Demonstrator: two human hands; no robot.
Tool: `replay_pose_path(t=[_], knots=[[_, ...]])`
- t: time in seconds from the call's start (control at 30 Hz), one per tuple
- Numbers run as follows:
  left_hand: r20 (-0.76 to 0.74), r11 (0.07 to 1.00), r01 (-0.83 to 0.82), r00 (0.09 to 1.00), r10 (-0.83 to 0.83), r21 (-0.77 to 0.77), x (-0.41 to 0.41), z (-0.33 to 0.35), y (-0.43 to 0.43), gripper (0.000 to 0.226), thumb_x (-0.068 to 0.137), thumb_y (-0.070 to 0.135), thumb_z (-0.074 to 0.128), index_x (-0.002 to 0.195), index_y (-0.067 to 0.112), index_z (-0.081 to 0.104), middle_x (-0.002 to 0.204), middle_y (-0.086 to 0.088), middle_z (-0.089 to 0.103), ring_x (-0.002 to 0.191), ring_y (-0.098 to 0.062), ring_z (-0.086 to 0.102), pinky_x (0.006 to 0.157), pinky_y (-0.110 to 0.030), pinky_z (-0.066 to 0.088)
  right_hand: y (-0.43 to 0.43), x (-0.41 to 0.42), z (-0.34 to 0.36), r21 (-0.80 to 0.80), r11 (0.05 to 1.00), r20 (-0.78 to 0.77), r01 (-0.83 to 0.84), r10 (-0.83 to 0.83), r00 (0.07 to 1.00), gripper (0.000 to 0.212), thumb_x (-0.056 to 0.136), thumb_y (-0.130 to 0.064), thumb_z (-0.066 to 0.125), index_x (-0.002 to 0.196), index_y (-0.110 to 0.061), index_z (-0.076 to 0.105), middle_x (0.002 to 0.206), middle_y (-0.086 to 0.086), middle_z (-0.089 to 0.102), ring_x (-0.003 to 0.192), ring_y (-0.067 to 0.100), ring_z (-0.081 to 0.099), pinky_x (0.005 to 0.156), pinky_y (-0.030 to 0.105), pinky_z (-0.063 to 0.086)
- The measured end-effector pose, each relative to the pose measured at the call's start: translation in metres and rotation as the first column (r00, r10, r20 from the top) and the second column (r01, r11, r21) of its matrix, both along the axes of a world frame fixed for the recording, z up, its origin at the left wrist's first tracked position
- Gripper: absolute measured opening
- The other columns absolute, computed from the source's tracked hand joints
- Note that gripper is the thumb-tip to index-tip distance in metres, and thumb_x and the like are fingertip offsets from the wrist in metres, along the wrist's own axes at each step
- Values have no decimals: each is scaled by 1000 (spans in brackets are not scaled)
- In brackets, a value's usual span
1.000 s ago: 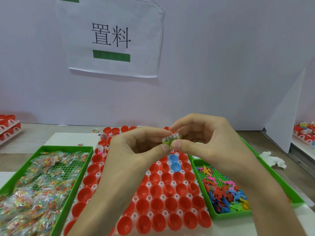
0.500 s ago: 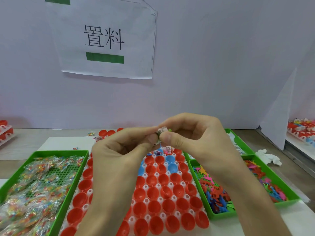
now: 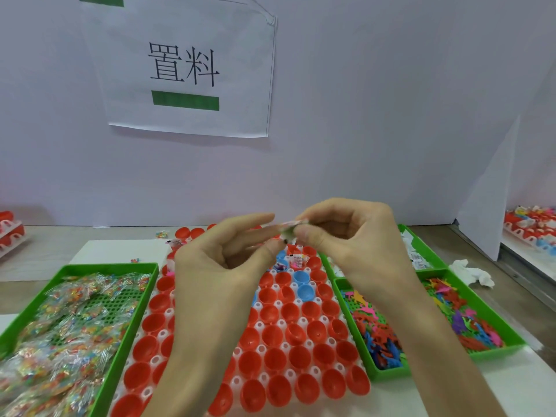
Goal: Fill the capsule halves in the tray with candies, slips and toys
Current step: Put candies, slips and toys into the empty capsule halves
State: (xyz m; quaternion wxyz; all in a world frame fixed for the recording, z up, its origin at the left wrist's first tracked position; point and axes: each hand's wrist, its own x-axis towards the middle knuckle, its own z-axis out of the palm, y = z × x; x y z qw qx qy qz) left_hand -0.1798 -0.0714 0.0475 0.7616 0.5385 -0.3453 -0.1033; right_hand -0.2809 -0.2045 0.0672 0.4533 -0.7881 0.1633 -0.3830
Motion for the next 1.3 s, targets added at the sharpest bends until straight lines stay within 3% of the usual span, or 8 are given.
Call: replay_pose_path(t=[0.13, 0.2, 0.3, 0.4, 0.53, 0.77, 0.93, 1.3], knots=[[32, 996, -84, 996, 85, -25, 21, 6, 13, 31, 88, -4, 68, 87, 25, 79, 90, 2, 80, 80, -19, 77, 72, -24, 60, -51, -5, -14, -197, 949, -280, 247, -295, 913, 16, 79, -20, 83, 68, -28, 74, 66, -16, 73, 65, -3, 68, 59, 4, 46], [12, 990, -130, 991, 131, -56, 30, 14, 20, 33, 89, -5, 64, 82, 24, 79, 90, 1, 79, 80, -20, 77, 71, -24, 60, -71, 1, -27, -276, 930, -441, 243, -347, 828, 20, 81, -18, 83, 67, -30, 73, 62, -16, 70, 63, -10, 64, 56, 2, 42], [-27, 983, -162, 987, 160, -91, 36, 22, 27, 37, 91, -7, 61, 76, 23, 76, 89, 0, 79, 77, -21, 77, 69, -23, 60, -84, 14, -41, -292, 939, -543, 181, -319, 777, 18, 80, -20, 84, 68, -29, 74, 61, -19, 66, 59, -14, 61, 54, 1, 41], [-31, 980, -168, 986, 166, -102, 37, 26, 30, 39, 90, -7, 61, 71, 24, 75, 88, 0, 79, 72, -21, 76, 67, -24, 61, -89, 25, -47, -298, 942, -563, 157, -306, 767, 14, 80, -23, 83, 71, -29, 76, 57, -22, 63, 58, -11, 61, 52, 2, 40], [-21, 980, -165, 986, 164, -109, 37, 28, 32, 31, 91, -5, 61, 75, 20, 72, 89, 1, 79, 69, -20, 76, 64, -23, 60, -91, 36, -55, -304, 939, -584, 160, -316, 748, 3, 83, -21, 81, 82, -22, 79, 67, -18, 65, 66, -3, 63, 57, 5, 39], [-24, 978, -177, 984, 175, -108, 40, 31, 37, 41, 91, -4, 60, 68, 27, 73, 90, 2, 79, 67, -20, 75, 63, -22, 60, -94, 44, -68, -322, 924, -647, 204, -372, 666, 3, 85, -16, 79, 88, -15, 78, 70, -13, 62, 63, 1, 60, 47, 7, 36], [-18, 976, -192, 981, 192, -106, 42, 31, 38, 38, 91, -3, 61, 70, 26, 72, 90, 2, 78, 66, -19, 74, 63, -23, 60, -96, 49, -71, -296, 935, -702, 197, -353, 619, 7, 84, -17, 81, 79, -17, 76, 71, -8, 66, 63, 0, 60, 49, 8, 37], [-18, 971, -214, 977, 213, -107, 46, 30, 39, 36, 91, -4, 60, 71, 24, 71, 89, 2, 78, 63, -18, 72, 61, -22, 59, -97, 46, -70, -291, 942, -673, 166, -325, 665, 16, 78, -17, 86, 76, -20, 70, 68, -6, 71, 62, 2, 69, 59, 17, 51]])
